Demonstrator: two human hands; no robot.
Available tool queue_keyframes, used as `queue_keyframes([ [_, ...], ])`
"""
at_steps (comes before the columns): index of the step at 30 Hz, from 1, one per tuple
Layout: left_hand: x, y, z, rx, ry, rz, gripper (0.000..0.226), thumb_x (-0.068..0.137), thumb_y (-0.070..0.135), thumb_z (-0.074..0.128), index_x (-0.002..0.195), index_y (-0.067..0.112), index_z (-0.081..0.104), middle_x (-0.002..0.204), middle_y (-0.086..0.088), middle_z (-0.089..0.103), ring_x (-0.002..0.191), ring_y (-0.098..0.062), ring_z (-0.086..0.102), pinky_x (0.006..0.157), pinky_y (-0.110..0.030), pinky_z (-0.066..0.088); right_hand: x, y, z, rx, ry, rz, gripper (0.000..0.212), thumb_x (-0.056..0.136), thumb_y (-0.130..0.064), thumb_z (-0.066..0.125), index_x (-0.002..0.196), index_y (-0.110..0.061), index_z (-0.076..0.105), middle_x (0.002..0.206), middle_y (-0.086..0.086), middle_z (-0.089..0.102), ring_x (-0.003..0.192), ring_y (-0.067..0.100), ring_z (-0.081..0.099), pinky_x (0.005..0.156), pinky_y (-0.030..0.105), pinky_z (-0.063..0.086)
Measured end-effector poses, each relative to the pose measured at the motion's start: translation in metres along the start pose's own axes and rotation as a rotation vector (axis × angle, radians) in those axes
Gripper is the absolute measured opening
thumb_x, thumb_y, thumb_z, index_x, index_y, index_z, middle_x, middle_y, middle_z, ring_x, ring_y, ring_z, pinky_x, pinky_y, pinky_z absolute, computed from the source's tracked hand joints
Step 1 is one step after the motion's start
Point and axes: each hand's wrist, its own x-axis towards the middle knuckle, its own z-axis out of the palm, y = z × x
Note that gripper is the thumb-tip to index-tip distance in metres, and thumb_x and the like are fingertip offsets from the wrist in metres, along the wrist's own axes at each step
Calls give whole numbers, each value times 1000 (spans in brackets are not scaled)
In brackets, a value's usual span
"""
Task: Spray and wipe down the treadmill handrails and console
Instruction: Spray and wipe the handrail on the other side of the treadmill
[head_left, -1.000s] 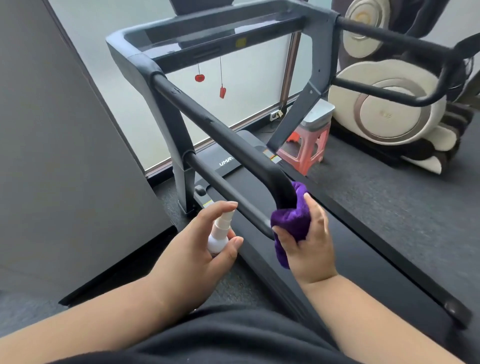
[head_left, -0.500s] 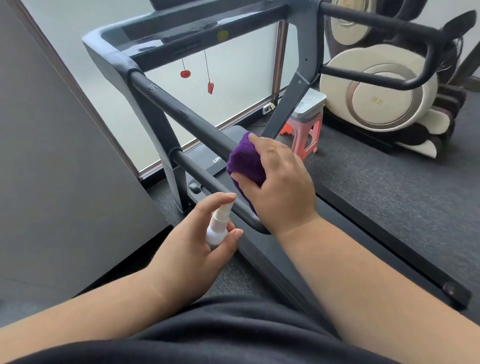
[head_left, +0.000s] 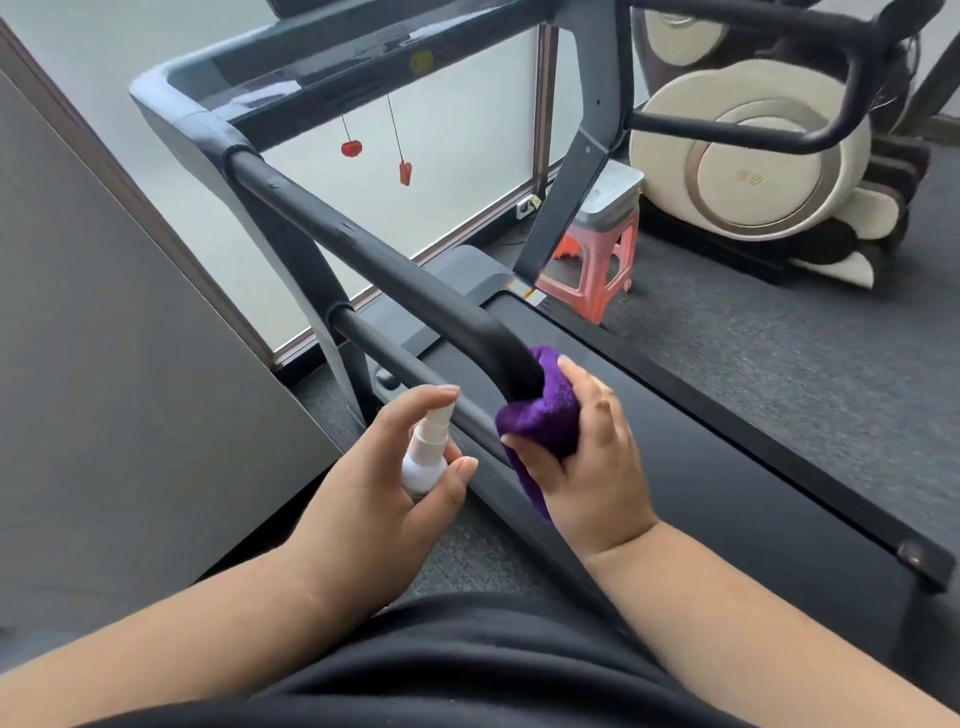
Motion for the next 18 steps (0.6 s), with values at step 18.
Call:
queue_keyframes([
  [18, 54, -75, -63, -200, 39, -12, 52, 87, 42, 62, 126, 66, 36, 94, 17, 63, 81, -8, 62, 75, -10, 43, 158, -132, 74, -956, -470, -188, 80, 93, -64, 46, 151, -14, 23, 128, 9, 53, 106, 29, 58, 80, 39, 48],
])
